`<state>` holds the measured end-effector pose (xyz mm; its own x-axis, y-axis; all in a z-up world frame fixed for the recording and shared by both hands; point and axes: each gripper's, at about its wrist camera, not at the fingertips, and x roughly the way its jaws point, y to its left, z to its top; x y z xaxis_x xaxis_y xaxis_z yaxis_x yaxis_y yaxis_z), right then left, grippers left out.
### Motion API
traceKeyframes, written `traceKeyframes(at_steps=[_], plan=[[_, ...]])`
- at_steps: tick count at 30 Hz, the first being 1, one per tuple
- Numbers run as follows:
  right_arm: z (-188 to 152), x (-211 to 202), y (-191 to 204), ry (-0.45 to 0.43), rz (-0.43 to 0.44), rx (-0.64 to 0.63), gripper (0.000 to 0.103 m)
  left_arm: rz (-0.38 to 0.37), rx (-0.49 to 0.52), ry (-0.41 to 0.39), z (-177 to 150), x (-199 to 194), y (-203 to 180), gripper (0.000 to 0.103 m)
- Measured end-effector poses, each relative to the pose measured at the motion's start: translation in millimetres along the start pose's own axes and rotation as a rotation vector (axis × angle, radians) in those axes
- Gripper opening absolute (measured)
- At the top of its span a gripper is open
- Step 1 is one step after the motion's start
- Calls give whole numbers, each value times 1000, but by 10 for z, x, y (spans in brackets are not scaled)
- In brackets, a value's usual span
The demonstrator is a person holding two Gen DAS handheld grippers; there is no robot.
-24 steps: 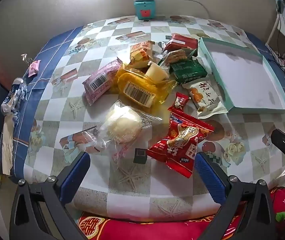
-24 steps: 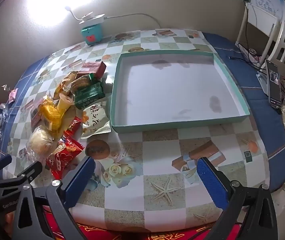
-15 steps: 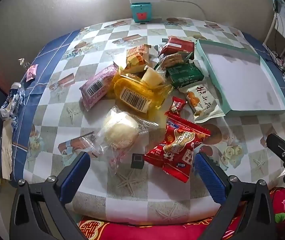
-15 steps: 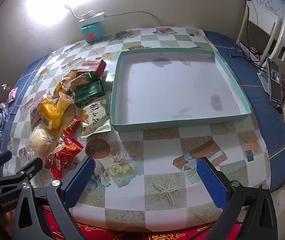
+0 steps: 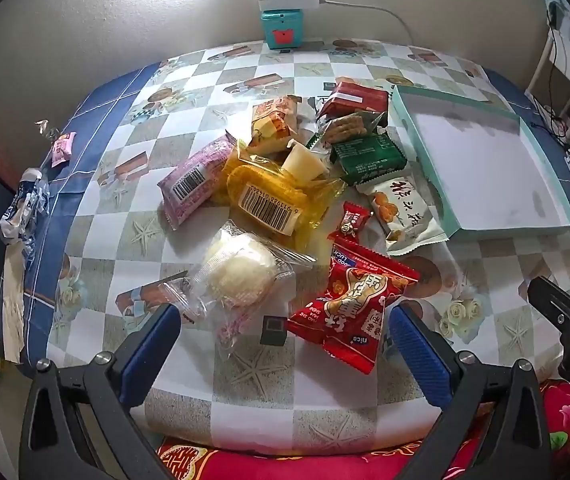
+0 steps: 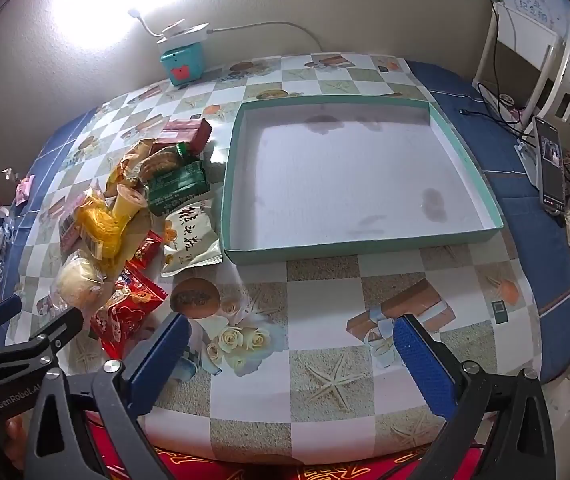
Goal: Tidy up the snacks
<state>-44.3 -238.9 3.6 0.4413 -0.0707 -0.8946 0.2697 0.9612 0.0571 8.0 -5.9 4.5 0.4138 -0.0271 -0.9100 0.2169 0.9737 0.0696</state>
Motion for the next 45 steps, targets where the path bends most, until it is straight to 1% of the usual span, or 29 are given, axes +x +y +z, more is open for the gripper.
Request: traceKeyframes(at_steps=[45], plan=[[25,6,-1,0,0,2,103,-12,-34,9,14,4,75,103]])
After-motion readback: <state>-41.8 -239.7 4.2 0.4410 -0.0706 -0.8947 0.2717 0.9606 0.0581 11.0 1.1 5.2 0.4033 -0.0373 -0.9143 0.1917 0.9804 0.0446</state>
